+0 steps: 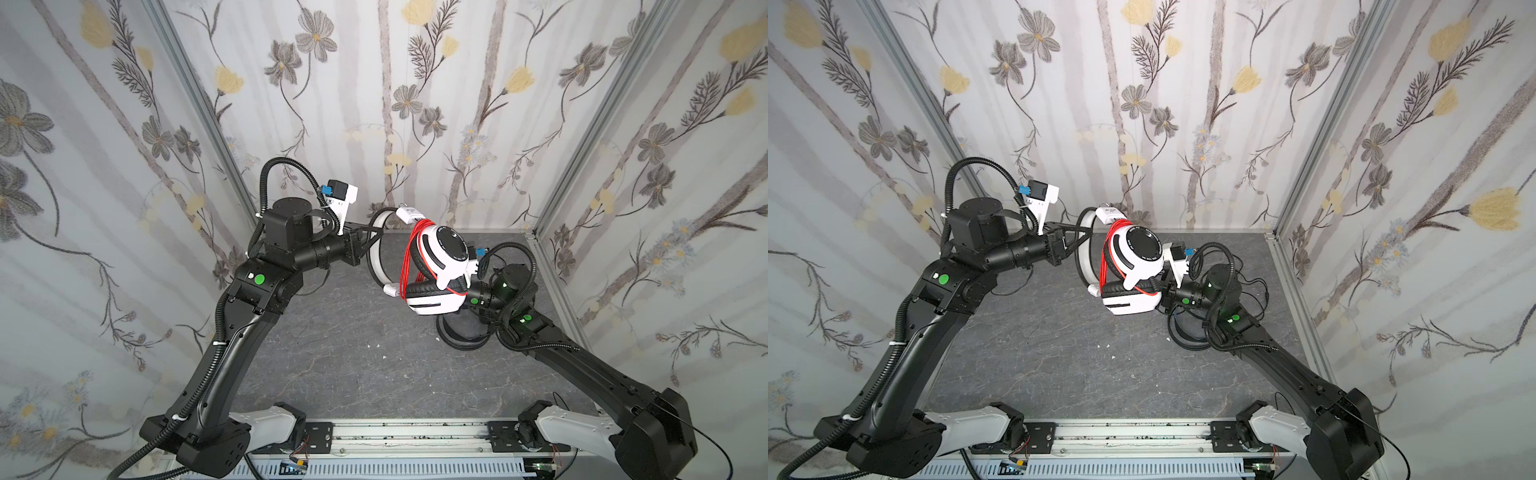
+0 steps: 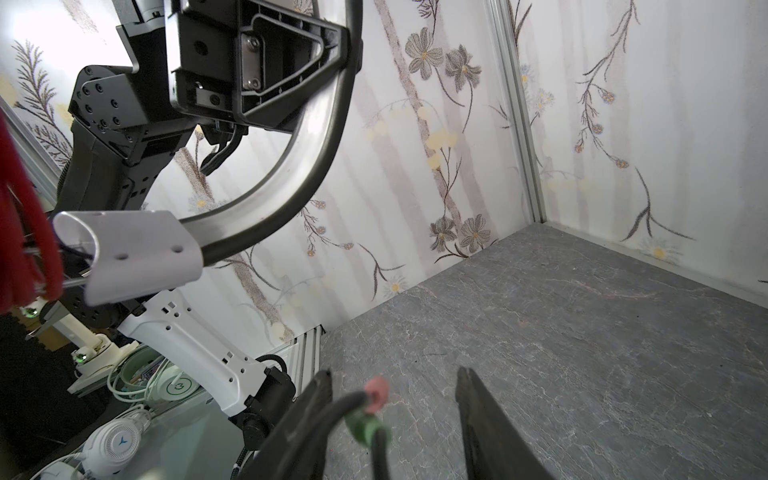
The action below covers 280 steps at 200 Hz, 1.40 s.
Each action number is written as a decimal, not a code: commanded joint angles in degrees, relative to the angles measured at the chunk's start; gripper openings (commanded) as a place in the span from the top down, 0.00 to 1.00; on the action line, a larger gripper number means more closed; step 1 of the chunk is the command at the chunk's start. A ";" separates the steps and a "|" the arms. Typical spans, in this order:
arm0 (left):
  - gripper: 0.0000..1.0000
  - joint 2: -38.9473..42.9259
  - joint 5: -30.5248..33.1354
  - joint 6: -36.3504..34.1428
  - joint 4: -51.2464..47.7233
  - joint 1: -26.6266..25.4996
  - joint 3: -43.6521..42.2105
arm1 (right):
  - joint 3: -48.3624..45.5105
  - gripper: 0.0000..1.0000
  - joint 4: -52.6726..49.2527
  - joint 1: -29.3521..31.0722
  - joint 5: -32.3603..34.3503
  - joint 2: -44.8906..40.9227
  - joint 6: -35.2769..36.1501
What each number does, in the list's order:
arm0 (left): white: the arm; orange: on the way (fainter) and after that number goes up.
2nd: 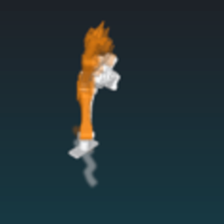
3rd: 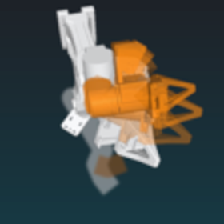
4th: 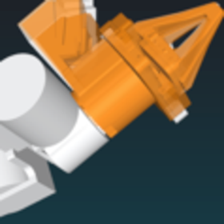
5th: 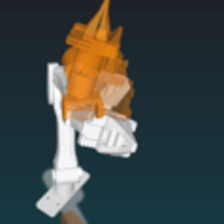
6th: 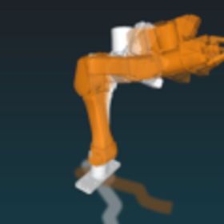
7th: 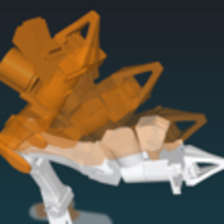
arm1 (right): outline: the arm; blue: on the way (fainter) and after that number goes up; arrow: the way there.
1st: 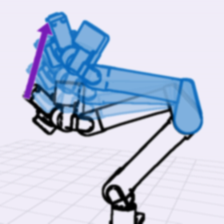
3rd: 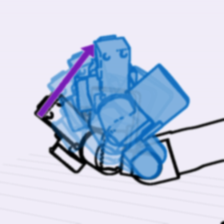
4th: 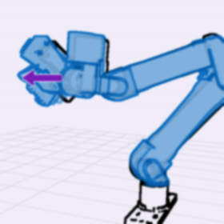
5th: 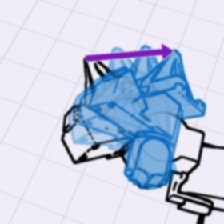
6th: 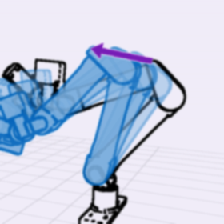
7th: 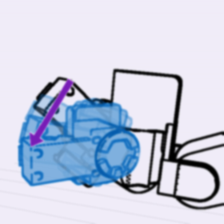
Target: Wrap the headphones
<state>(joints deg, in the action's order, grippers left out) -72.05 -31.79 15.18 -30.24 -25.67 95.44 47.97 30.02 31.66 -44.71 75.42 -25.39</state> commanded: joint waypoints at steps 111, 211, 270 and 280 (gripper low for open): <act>1.00 0.25 -1.52 2.31 4.77 0.13 -0.25 | 0.38 0.81 4.21 0.06 -1.71 0.62 -0.98; 1.00 1.12 1.41 3.85 6.33 0.08 -1.39 | -0.01 1.00 1.47 0.06 -0.51 0.10 0.87; 1.00 0.71 10.89 12.89 14.76 0.05 -1.95 | 1.46 1.00 -11.15 0.07 8.12 -1.23 8.09; 1.00 0.56 13.18 14.81 16.48 0.07 -1.90 | 2.07 1.00 -13.56 0.04 9.84 -1.24 9.62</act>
<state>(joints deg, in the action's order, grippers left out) -71.40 -24.97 22.15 -24.60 -25.69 93.36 48.66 22.81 31.59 -39.99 74.37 -20.25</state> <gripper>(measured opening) 0.059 0.080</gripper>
